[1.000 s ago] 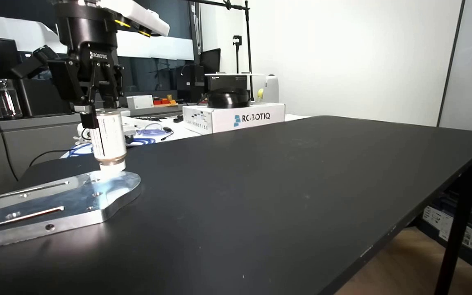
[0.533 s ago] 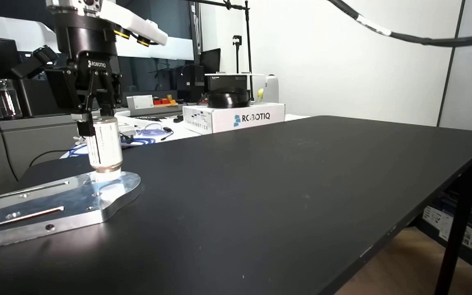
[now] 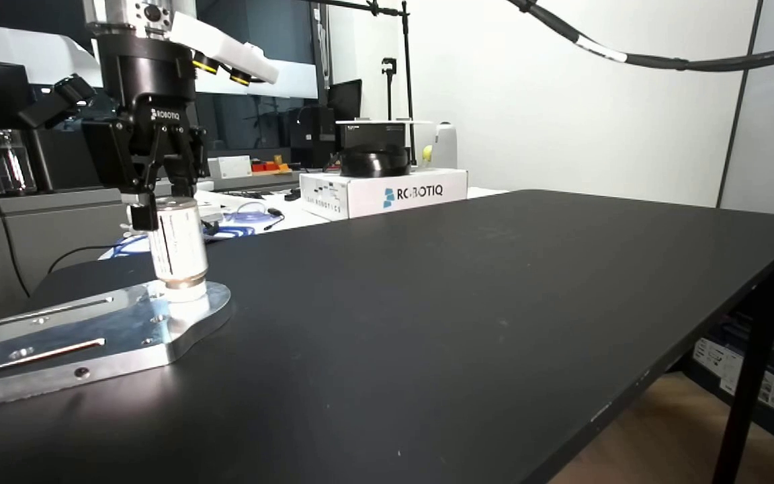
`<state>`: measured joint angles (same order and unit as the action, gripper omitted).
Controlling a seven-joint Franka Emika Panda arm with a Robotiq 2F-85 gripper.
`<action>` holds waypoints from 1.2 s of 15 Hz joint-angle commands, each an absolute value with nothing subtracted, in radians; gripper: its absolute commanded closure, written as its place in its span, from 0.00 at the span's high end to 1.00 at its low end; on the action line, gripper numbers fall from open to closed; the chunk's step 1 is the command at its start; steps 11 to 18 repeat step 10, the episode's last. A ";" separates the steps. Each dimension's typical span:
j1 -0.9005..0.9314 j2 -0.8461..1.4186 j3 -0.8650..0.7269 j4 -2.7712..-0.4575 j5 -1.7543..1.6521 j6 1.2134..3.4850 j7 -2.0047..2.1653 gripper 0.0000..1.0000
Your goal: Move the bottle to the left.
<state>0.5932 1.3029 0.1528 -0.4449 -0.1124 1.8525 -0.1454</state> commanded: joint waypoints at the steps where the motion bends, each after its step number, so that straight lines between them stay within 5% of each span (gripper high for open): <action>1: 0.607 1.311 0.138 -0.343 -0.082 1.780 -0.139 0.93; 3: 0.618 1.293 0.129 -0.312 -0.076 1.757 -0.125 1.00; 18: 0.641 1.189 0.116 -0.387 -0.070 1.743 -0.132 1.00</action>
